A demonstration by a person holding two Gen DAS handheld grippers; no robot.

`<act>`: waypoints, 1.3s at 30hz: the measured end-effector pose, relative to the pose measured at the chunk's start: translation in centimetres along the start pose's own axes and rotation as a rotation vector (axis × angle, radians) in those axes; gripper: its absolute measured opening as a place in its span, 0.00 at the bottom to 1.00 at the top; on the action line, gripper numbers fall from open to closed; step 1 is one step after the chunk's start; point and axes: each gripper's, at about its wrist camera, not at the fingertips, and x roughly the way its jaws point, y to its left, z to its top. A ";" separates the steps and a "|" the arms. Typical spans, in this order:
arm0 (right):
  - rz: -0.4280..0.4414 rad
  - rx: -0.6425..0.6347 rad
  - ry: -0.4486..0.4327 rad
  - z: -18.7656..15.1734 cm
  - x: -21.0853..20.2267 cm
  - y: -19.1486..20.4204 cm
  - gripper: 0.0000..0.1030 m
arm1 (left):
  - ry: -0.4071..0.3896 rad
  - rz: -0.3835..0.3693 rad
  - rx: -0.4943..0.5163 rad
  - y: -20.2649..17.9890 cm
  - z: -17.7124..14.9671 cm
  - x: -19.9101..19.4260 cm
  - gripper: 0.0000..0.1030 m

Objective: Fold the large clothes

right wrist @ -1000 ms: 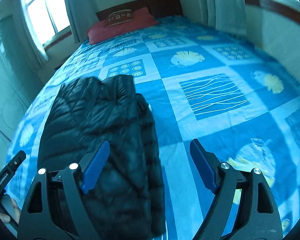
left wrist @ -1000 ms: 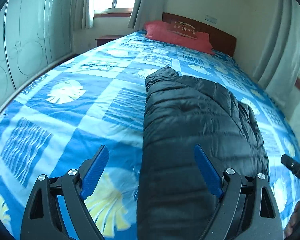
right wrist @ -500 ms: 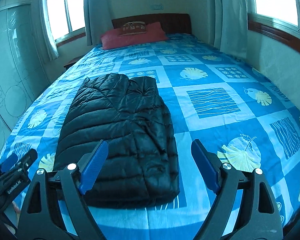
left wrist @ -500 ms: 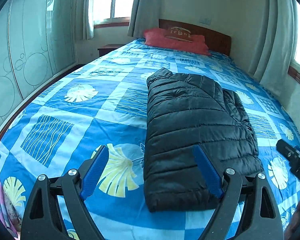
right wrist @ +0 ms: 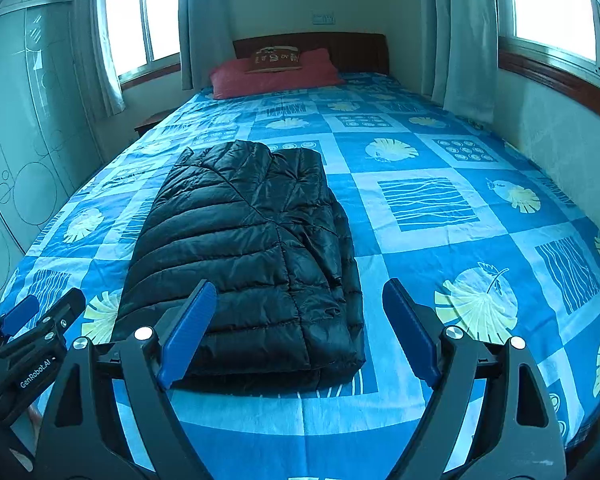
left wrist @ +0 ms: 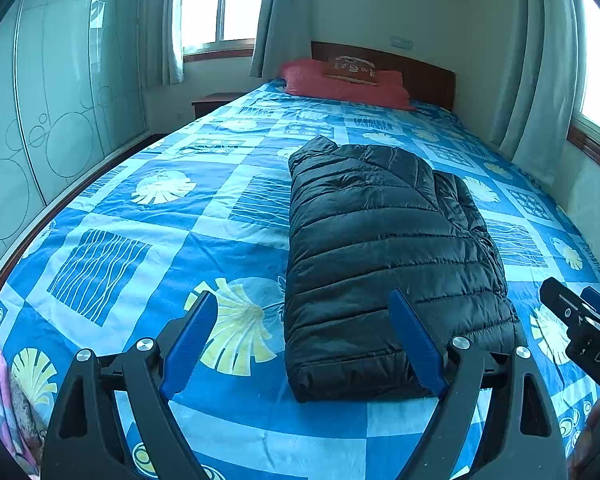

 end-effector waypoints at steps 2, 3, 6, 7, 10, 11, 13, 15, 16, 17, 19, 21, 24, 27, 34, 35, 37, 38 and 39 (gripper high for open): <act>0.001 0.000 -0.002 0.0 -0.1 0.1 0.83 | -0.002 -0.001 0.002 0.0 -0.1 -0.1 0.83; 0.002 -0.001 -0.004 -0.1 -0.2 0.1 0.83 | -0.003 0.000 0.005 0.0 -0.2 -0.2 0.83; 0.003 -0.002 -0.009 -0.1 -0.4 0.2 0.83 | -0.001 0.000 0.007 -0.1 -0.2 -0.3 0.83; 0.003 -0.002 -0.010 -0.1 -0.4 0.2 0.83 | 0.000 -0.001 0.006 -0.1 -0.2 -0.3 0.83; 0.003 0.001 -0.016 -0.1 -0.6 0.3 0.83 | -0.004 -0.002 0.009 -0.1 -0.3 -0.4 0.83; 0.004 0.001 -0.018 -0.1 -0.6 0.3 0.83 | -0.004 -0.002 0.011 -0.3 -0.2 -0.4 0.84; 0.005 0.002 -0.020 -0.1 -0.7 0.3 0.83 | -0.003 -0.001 0.015 -0.4 -0.3 -0.4 0.83; 0.005 0.002 -0.022 -0.1 -0.7 0.3 0.83 | -0.004 -0.002 0.012 -0.4 -0.3 -0.4 0.83; 0.004 0.002 -0.021 -0.1 -0.7 0.3 0.83 | -0.003 -0.002 0.011 -0.5 -0.3 -0.4 0.84; 0.004 0.002 -0.020 -0.1 -0.6 0.3 0.83 | -0.002 -0.003 0.013 -0.4 -0.3 -0.4 0.83; 0.005 0.001 -0.019 -0.1 -0.7 0.3 0.83 | -0.003 -0.002 0.013 -0.5 -0.3 -0.4 0.83; 0.006 0.001 -0.019 -0.1 -0.7 0.3 0.83 | -0.003 -0.005 0.013 -0.5 -0.3 -0.5 0.83; 0.004 0.000 -0.020 -0.1 -0.7 0.3 0.83 | -0.002 -0.003 0.013 -0.5 -0.3 -0.4 0.83; 0.006 0.003 -0.020 -0.2 -0.7 0.3 0.83 | -0.001 -0.005 0.016 -0.7 -0.4 -0.4 0.83; 0.005 0.001 -0.020 -0.2 -0.7 0.3 0.83 | 0.001 -0.009 0.015 -0.8 -0.5 -0.5 0.83; 0.005 0.001 -0.020 -0.2 -0.7 0.3 0.83 | 0.002 -0.009 0.014 -0.9 -0.5 -0.5 0.83; 0.007 0.003 -0.020 -0.2 -0.7 0.3 0.83 | 0.001 -0.009 0.014 -0.9 -0.5 -0.5 0.83; 0.006 0.002 -0.020 -0.2 -0.7 0.3 0.83 | 0.001 -0.009 0.015 -0.8 -0.5 -0.5 0.83; 0.005 0.001 -0.020 -0.2 -0.7 0.3 0.83 | 0.001 -0.009 0.016 -0.7 -0.5 -0.5 0.83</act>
